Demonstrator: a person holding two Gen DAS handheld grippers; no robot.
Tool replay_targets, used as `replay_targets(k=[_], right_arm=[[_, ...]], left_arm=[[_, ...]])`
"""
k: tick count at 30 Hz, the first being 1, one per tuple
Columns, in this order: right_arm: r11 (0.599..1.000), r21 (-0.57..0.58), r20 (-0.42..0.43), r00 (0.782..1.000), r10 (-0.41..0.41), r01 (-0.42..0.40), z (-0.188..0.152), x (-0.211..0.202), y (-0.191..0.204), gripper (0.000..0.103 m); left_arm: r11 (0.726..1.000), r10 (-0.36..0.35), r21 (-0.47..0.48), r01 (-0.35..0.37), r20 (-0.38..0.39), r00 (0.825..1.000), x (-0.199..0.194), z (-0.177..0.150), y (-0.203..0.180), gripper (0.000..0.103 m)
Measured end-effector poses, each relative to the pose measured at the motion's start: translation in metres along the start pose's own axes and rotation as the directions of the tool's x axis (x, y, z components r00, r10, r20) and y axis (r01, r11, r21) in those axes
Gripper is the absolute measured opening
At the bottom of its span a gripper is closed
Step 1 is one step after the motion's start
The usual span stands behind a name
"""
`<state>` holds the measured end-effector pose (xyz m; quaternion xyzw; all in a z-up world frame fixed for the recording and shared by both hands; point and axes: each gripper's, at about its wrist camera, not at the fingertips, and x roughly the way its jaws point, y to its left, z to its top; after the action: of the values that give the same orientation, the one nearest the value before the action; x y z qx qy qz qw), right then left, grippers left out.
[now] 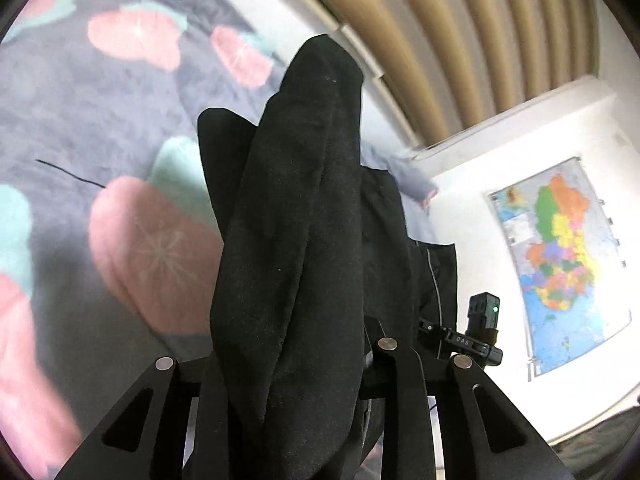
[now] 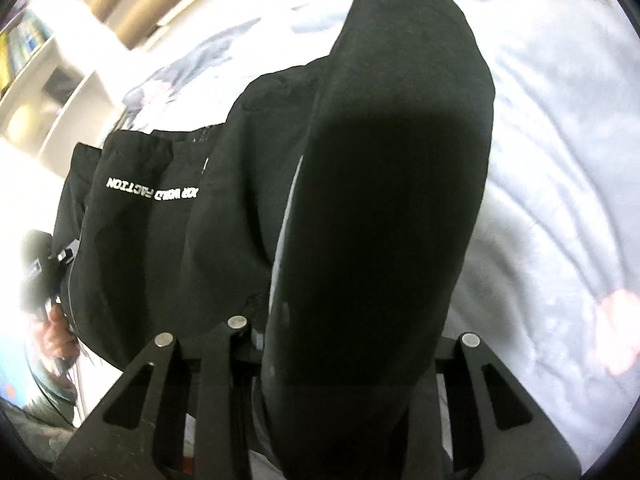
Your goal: Fold large clothes
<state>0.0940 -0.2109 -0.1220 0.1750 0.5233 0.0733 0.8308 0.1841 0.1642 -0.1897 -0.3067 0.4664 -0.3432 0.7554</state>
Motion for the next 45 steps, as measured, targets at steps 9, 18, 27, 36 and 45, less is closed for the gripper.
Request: replay_targets(k=[9,18,27,36,45], right_arm=[[0.997,-0.029,-0.125,0.990,-0.069,0.066,-0.052,0.047,0.008,0.032],[0.963,0.250,-0.171,0.983,-0.059,0.101,-0.088,0.111,-0.062,0.074],[0.947,0.069,-0.025,0.949,-0.314,0.315,-0.067,0.048,-0.010,0.075],[0.944,-0.094,0.041,0.948,-0.315,0.318,-0.088,0.026,0.031,0.076],[0.932,-0.132,-0.173,0.918,-0.356,0.337,-0.142,0.117,0.008,0.075]], left_arm=[[0.981,0.143,-0.121,-0.154,-0.091,0.985,-0.007,-0.068,0.053,0.032],[0.860,0.207,-0.443,-0.253,-0.150,0.967,-0.012,-0.109,0.162,0.061],[0.882,0.464,-0.089,-0.463,-0.011,0.886,-0.077,-0.075,0.054,0.059],[0.813,0.559,0.241,-0.530,-0.067,0.827,-0.015,-0.105,-0.010,0.059],[0.727,0.680,0.246,-0.642,-0.124,0.723,0.040,-0.146,0.056,0.063]])
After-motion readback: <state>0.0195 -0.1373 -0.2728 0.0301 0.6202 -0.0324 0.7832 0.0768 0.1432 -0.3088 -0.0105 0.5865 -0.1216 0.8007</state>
